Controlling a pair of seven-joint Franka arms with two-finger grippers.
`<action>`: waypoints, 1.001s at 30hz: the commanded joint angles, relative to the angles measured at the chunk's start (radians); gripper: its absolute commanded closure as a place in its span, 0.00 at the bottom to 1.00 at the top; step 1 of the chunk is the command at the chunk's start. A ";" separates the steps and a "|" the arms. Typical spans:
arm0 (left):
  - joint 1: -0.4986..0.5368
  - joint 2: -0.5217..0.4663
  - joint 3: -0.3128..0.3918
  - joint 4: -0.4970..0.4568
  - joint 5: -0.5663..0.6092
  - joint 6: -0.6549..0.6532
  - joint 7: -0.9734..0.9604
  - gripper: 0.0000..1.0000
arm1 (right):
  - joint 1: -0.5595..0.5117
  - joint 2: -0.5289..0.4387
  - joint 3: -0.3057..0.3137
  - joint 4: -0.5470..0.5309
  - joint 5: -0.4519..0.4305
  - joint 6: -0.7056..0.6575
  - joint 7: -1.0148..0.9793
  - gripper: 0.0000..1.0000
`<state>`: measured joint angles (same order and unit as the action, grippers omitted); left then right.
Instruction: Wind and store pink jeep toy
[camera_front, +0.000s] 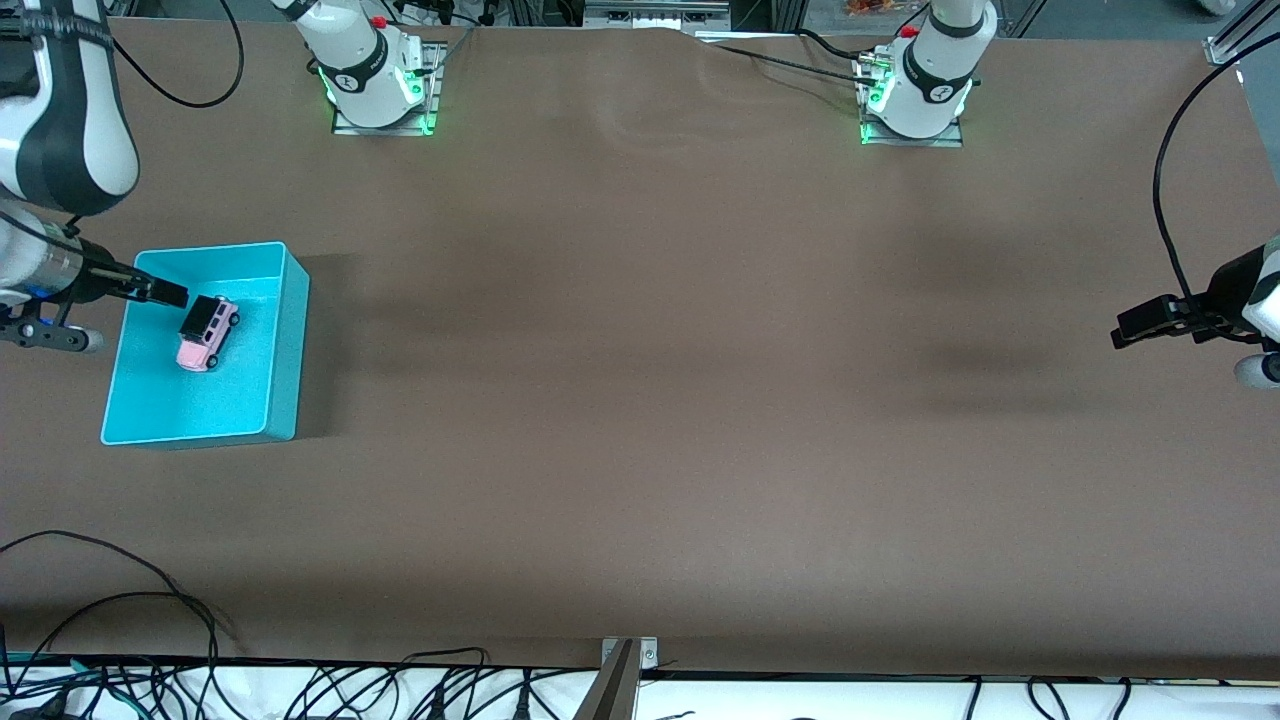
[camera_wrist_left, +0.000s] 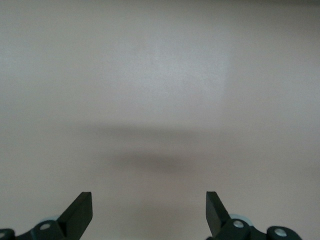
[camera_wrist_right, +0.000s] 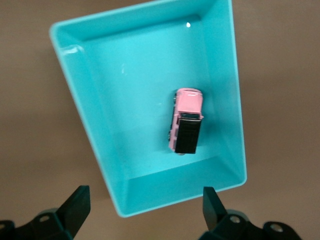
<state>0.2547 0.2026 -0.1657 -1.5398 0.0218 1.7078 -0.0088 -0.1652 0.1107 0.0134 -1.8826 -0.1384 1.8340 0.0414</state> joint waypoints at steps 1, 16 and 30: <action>0.009 -0.023 -0.002 -0.020 -0.028 -0.004 0.018 0.00 | 0.019 -0.002 0.007 0.132 0.088 -0.122 0.044 0.00; 0.009 -0.025 -0.002 -0.020 -0.026 -0.004 0.018 0.00 | 0.118 0.000 0.003 0.437 0.160 -0.418 0.153 0.00; 0.009 -0.025 -0.002 -0.020 -0.026 -0.004 0.019 0.00 | 0.158 -0.005 0.022 0.517 0.263 -0.423 0.233 0.00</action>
<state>0.2551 0.2026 -0.1657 -1.5398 0.0218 1.7078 -0.0088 -0.0122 0.0947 0.0269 -1.3865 0.0834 1.3758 0.2173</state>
